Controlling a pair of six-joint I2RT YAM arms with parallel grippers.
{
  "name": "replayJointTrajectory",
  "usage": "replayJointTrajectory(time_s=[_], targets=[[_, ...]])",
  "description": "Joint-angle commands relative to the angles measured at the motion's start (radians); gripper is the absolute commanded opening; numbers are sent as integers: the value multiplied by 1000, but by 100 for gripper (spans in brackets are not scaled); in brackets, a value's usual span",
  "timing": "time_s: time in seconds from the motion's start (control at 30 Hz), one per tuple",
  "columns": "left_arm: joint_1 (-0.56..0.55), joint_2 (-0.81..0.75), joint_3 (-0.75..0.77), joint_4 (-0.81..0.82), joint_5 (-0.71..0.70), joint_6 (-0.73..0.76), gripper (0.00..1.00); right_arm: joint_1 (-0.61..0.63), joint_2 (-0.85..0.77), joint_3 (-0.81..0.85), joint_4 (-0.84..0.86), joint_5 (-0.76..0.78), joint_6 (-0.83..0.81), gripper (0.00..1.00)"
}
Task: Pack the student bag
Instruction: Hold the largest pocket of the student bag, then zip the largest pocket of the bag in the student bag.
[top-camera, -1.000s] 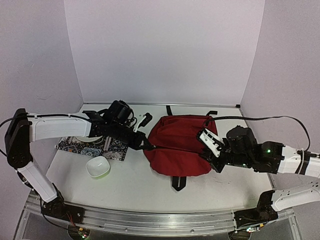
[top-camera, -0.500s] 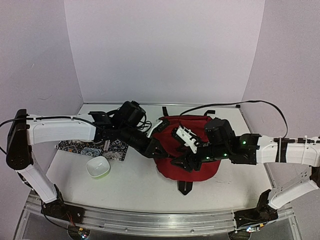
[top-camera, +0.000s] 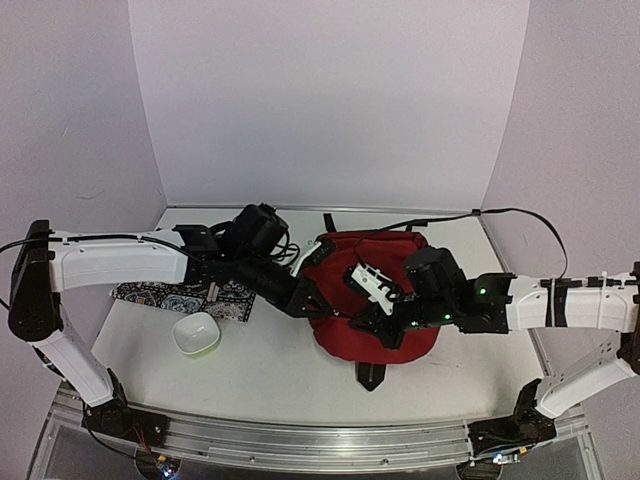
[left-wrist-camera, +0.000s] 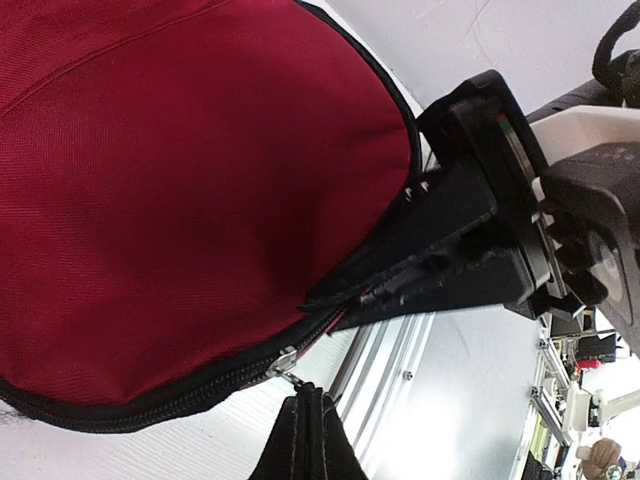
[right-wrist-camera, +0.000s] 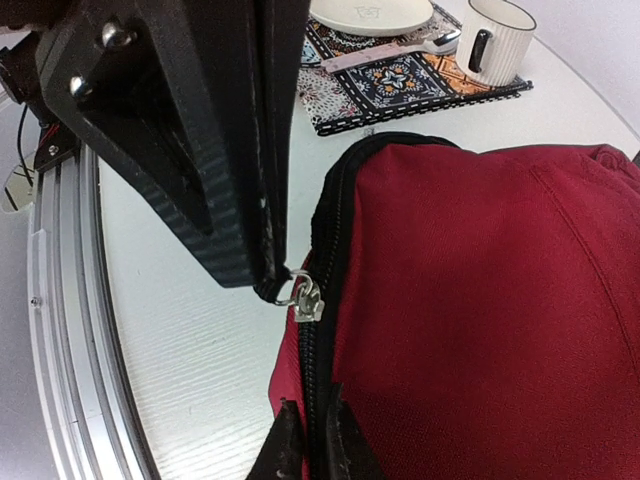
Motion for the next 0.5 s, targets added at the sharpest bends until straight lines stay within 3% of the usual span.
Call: replayJointTrajectory(time_s=[0.0, 0.47], targets=[[-2, -63, 0, 56, -27, 4, 0, 3, -64, -5, -90, 20, -5, 0], [193, -95, -154, -94, -350, 33, 0, 1, -381, -114, -229, 269, -25, 0]])
